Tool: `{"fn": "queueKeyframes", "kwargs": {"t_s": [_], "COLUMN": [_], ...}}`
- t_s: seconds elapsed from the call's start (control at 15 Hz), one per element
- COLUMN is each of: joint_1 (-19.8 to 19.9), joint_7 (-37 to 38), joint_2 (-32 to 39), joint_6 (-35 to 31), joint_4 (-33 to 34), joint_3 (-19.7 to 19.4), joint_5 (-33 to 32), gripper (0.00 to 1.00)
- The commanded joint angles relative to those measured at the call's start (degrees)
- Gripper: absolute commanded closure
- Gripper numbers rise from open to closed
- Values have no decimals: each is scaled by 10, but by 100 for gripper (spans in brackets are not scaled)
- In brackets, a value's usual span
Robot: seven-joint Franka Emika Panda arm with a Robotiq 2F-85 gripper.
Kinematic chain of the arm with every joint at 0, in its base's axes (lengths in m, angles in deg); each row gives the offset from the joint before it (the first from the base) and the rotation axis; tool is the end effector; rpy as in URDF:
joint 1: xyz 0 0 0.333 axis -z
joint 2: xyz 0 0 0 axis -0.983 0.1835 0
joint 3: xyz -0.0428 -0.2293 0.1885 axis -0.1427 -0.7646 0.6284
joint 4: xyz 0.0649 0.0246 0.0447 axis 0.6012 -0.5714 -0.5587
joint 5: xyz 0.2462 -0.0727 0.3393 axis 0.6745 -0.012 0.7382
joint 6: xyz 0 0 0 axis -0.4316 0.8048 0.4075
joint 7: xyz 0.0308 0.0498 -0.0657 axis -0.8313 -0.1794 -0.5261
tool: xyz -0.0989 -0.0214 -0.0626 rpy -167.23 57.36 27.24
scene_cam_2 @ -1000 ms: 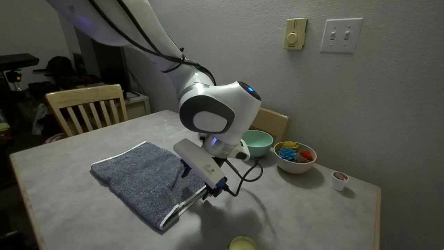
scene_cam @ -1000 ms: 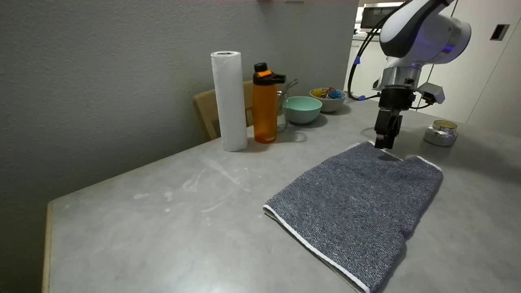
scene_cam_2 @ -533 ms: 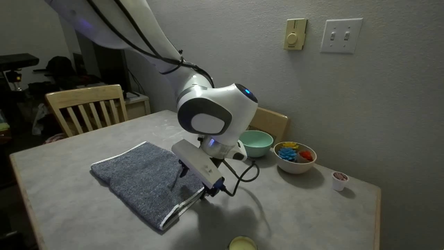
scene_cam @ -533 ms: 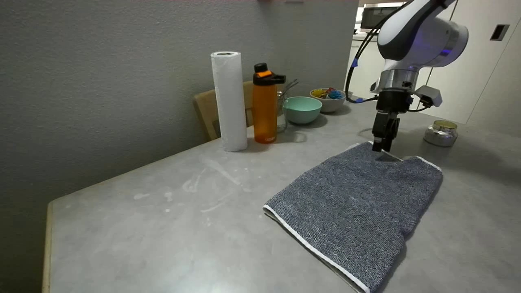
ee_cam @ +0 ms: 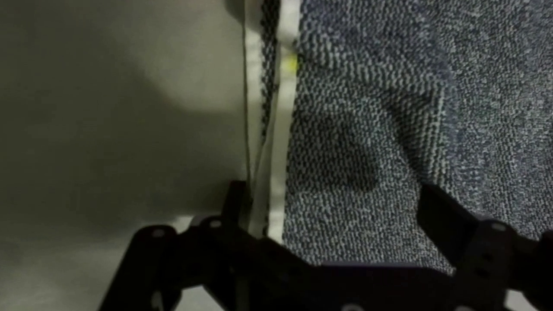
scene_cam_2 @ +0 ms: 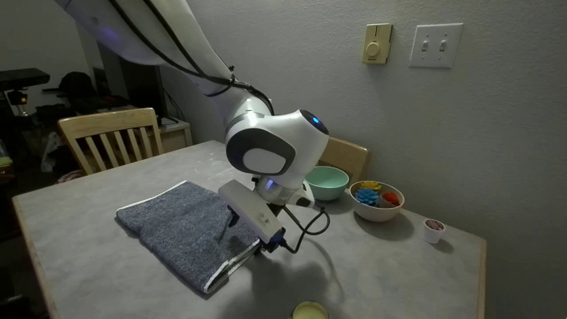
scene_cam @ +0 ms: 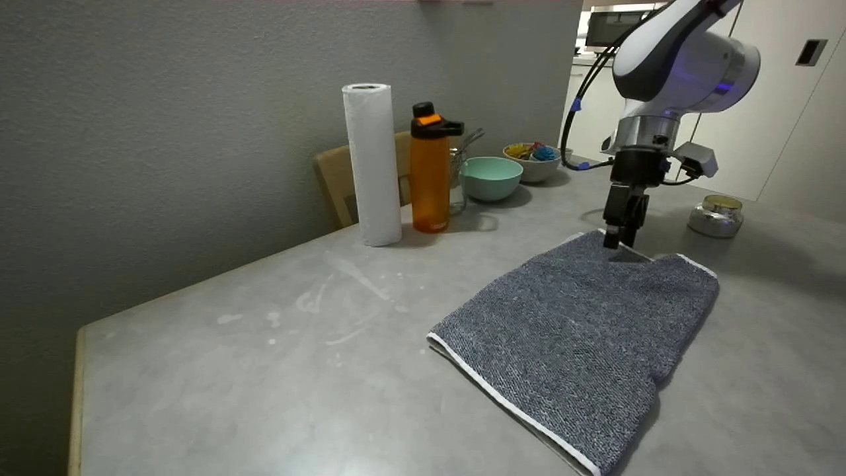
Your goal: Fold the towel once
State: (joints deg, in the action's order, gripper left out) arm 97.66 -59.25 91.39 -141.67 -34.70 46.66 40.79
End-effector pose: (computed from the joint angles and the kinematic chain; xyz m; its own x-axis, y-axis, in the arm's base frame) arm 0.5972 -0.1674 0.0857 0.9816 0.1296 -0.1403 0.0610 -0.9089 -0.4125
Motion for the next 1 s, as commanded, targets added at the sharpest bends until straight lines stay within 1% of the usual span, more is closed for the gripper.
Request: {"fn": "queueKeyframes", "kwargs": {"t_s": [0.0, 0.2, 0.27, 0.33, 0.47, 0.53, 0.87, 0.93], "joint_1": [24, 29, 30, 29, 30, 30, 41, 39], "joint_7": [-22, -29, -30, -29, -27, -27, -28, -19], "joint_2": [23, 27, 27, 26, 25, 24, 7, 3], "joint_6": [1, 5, 5, 2, -1, -1, -7, -6], "joint_4": [6, 7, 7, 6, 5, 5, -11, -15], "joint_3": [30, 38, 39, 37, 35, 35, 31, 25], "joint_5": [26, 40, 41, 41, 42, 43, 56, 54], "gripper": [0, 0, 10, 26, 40, 48, 82, 90]}}
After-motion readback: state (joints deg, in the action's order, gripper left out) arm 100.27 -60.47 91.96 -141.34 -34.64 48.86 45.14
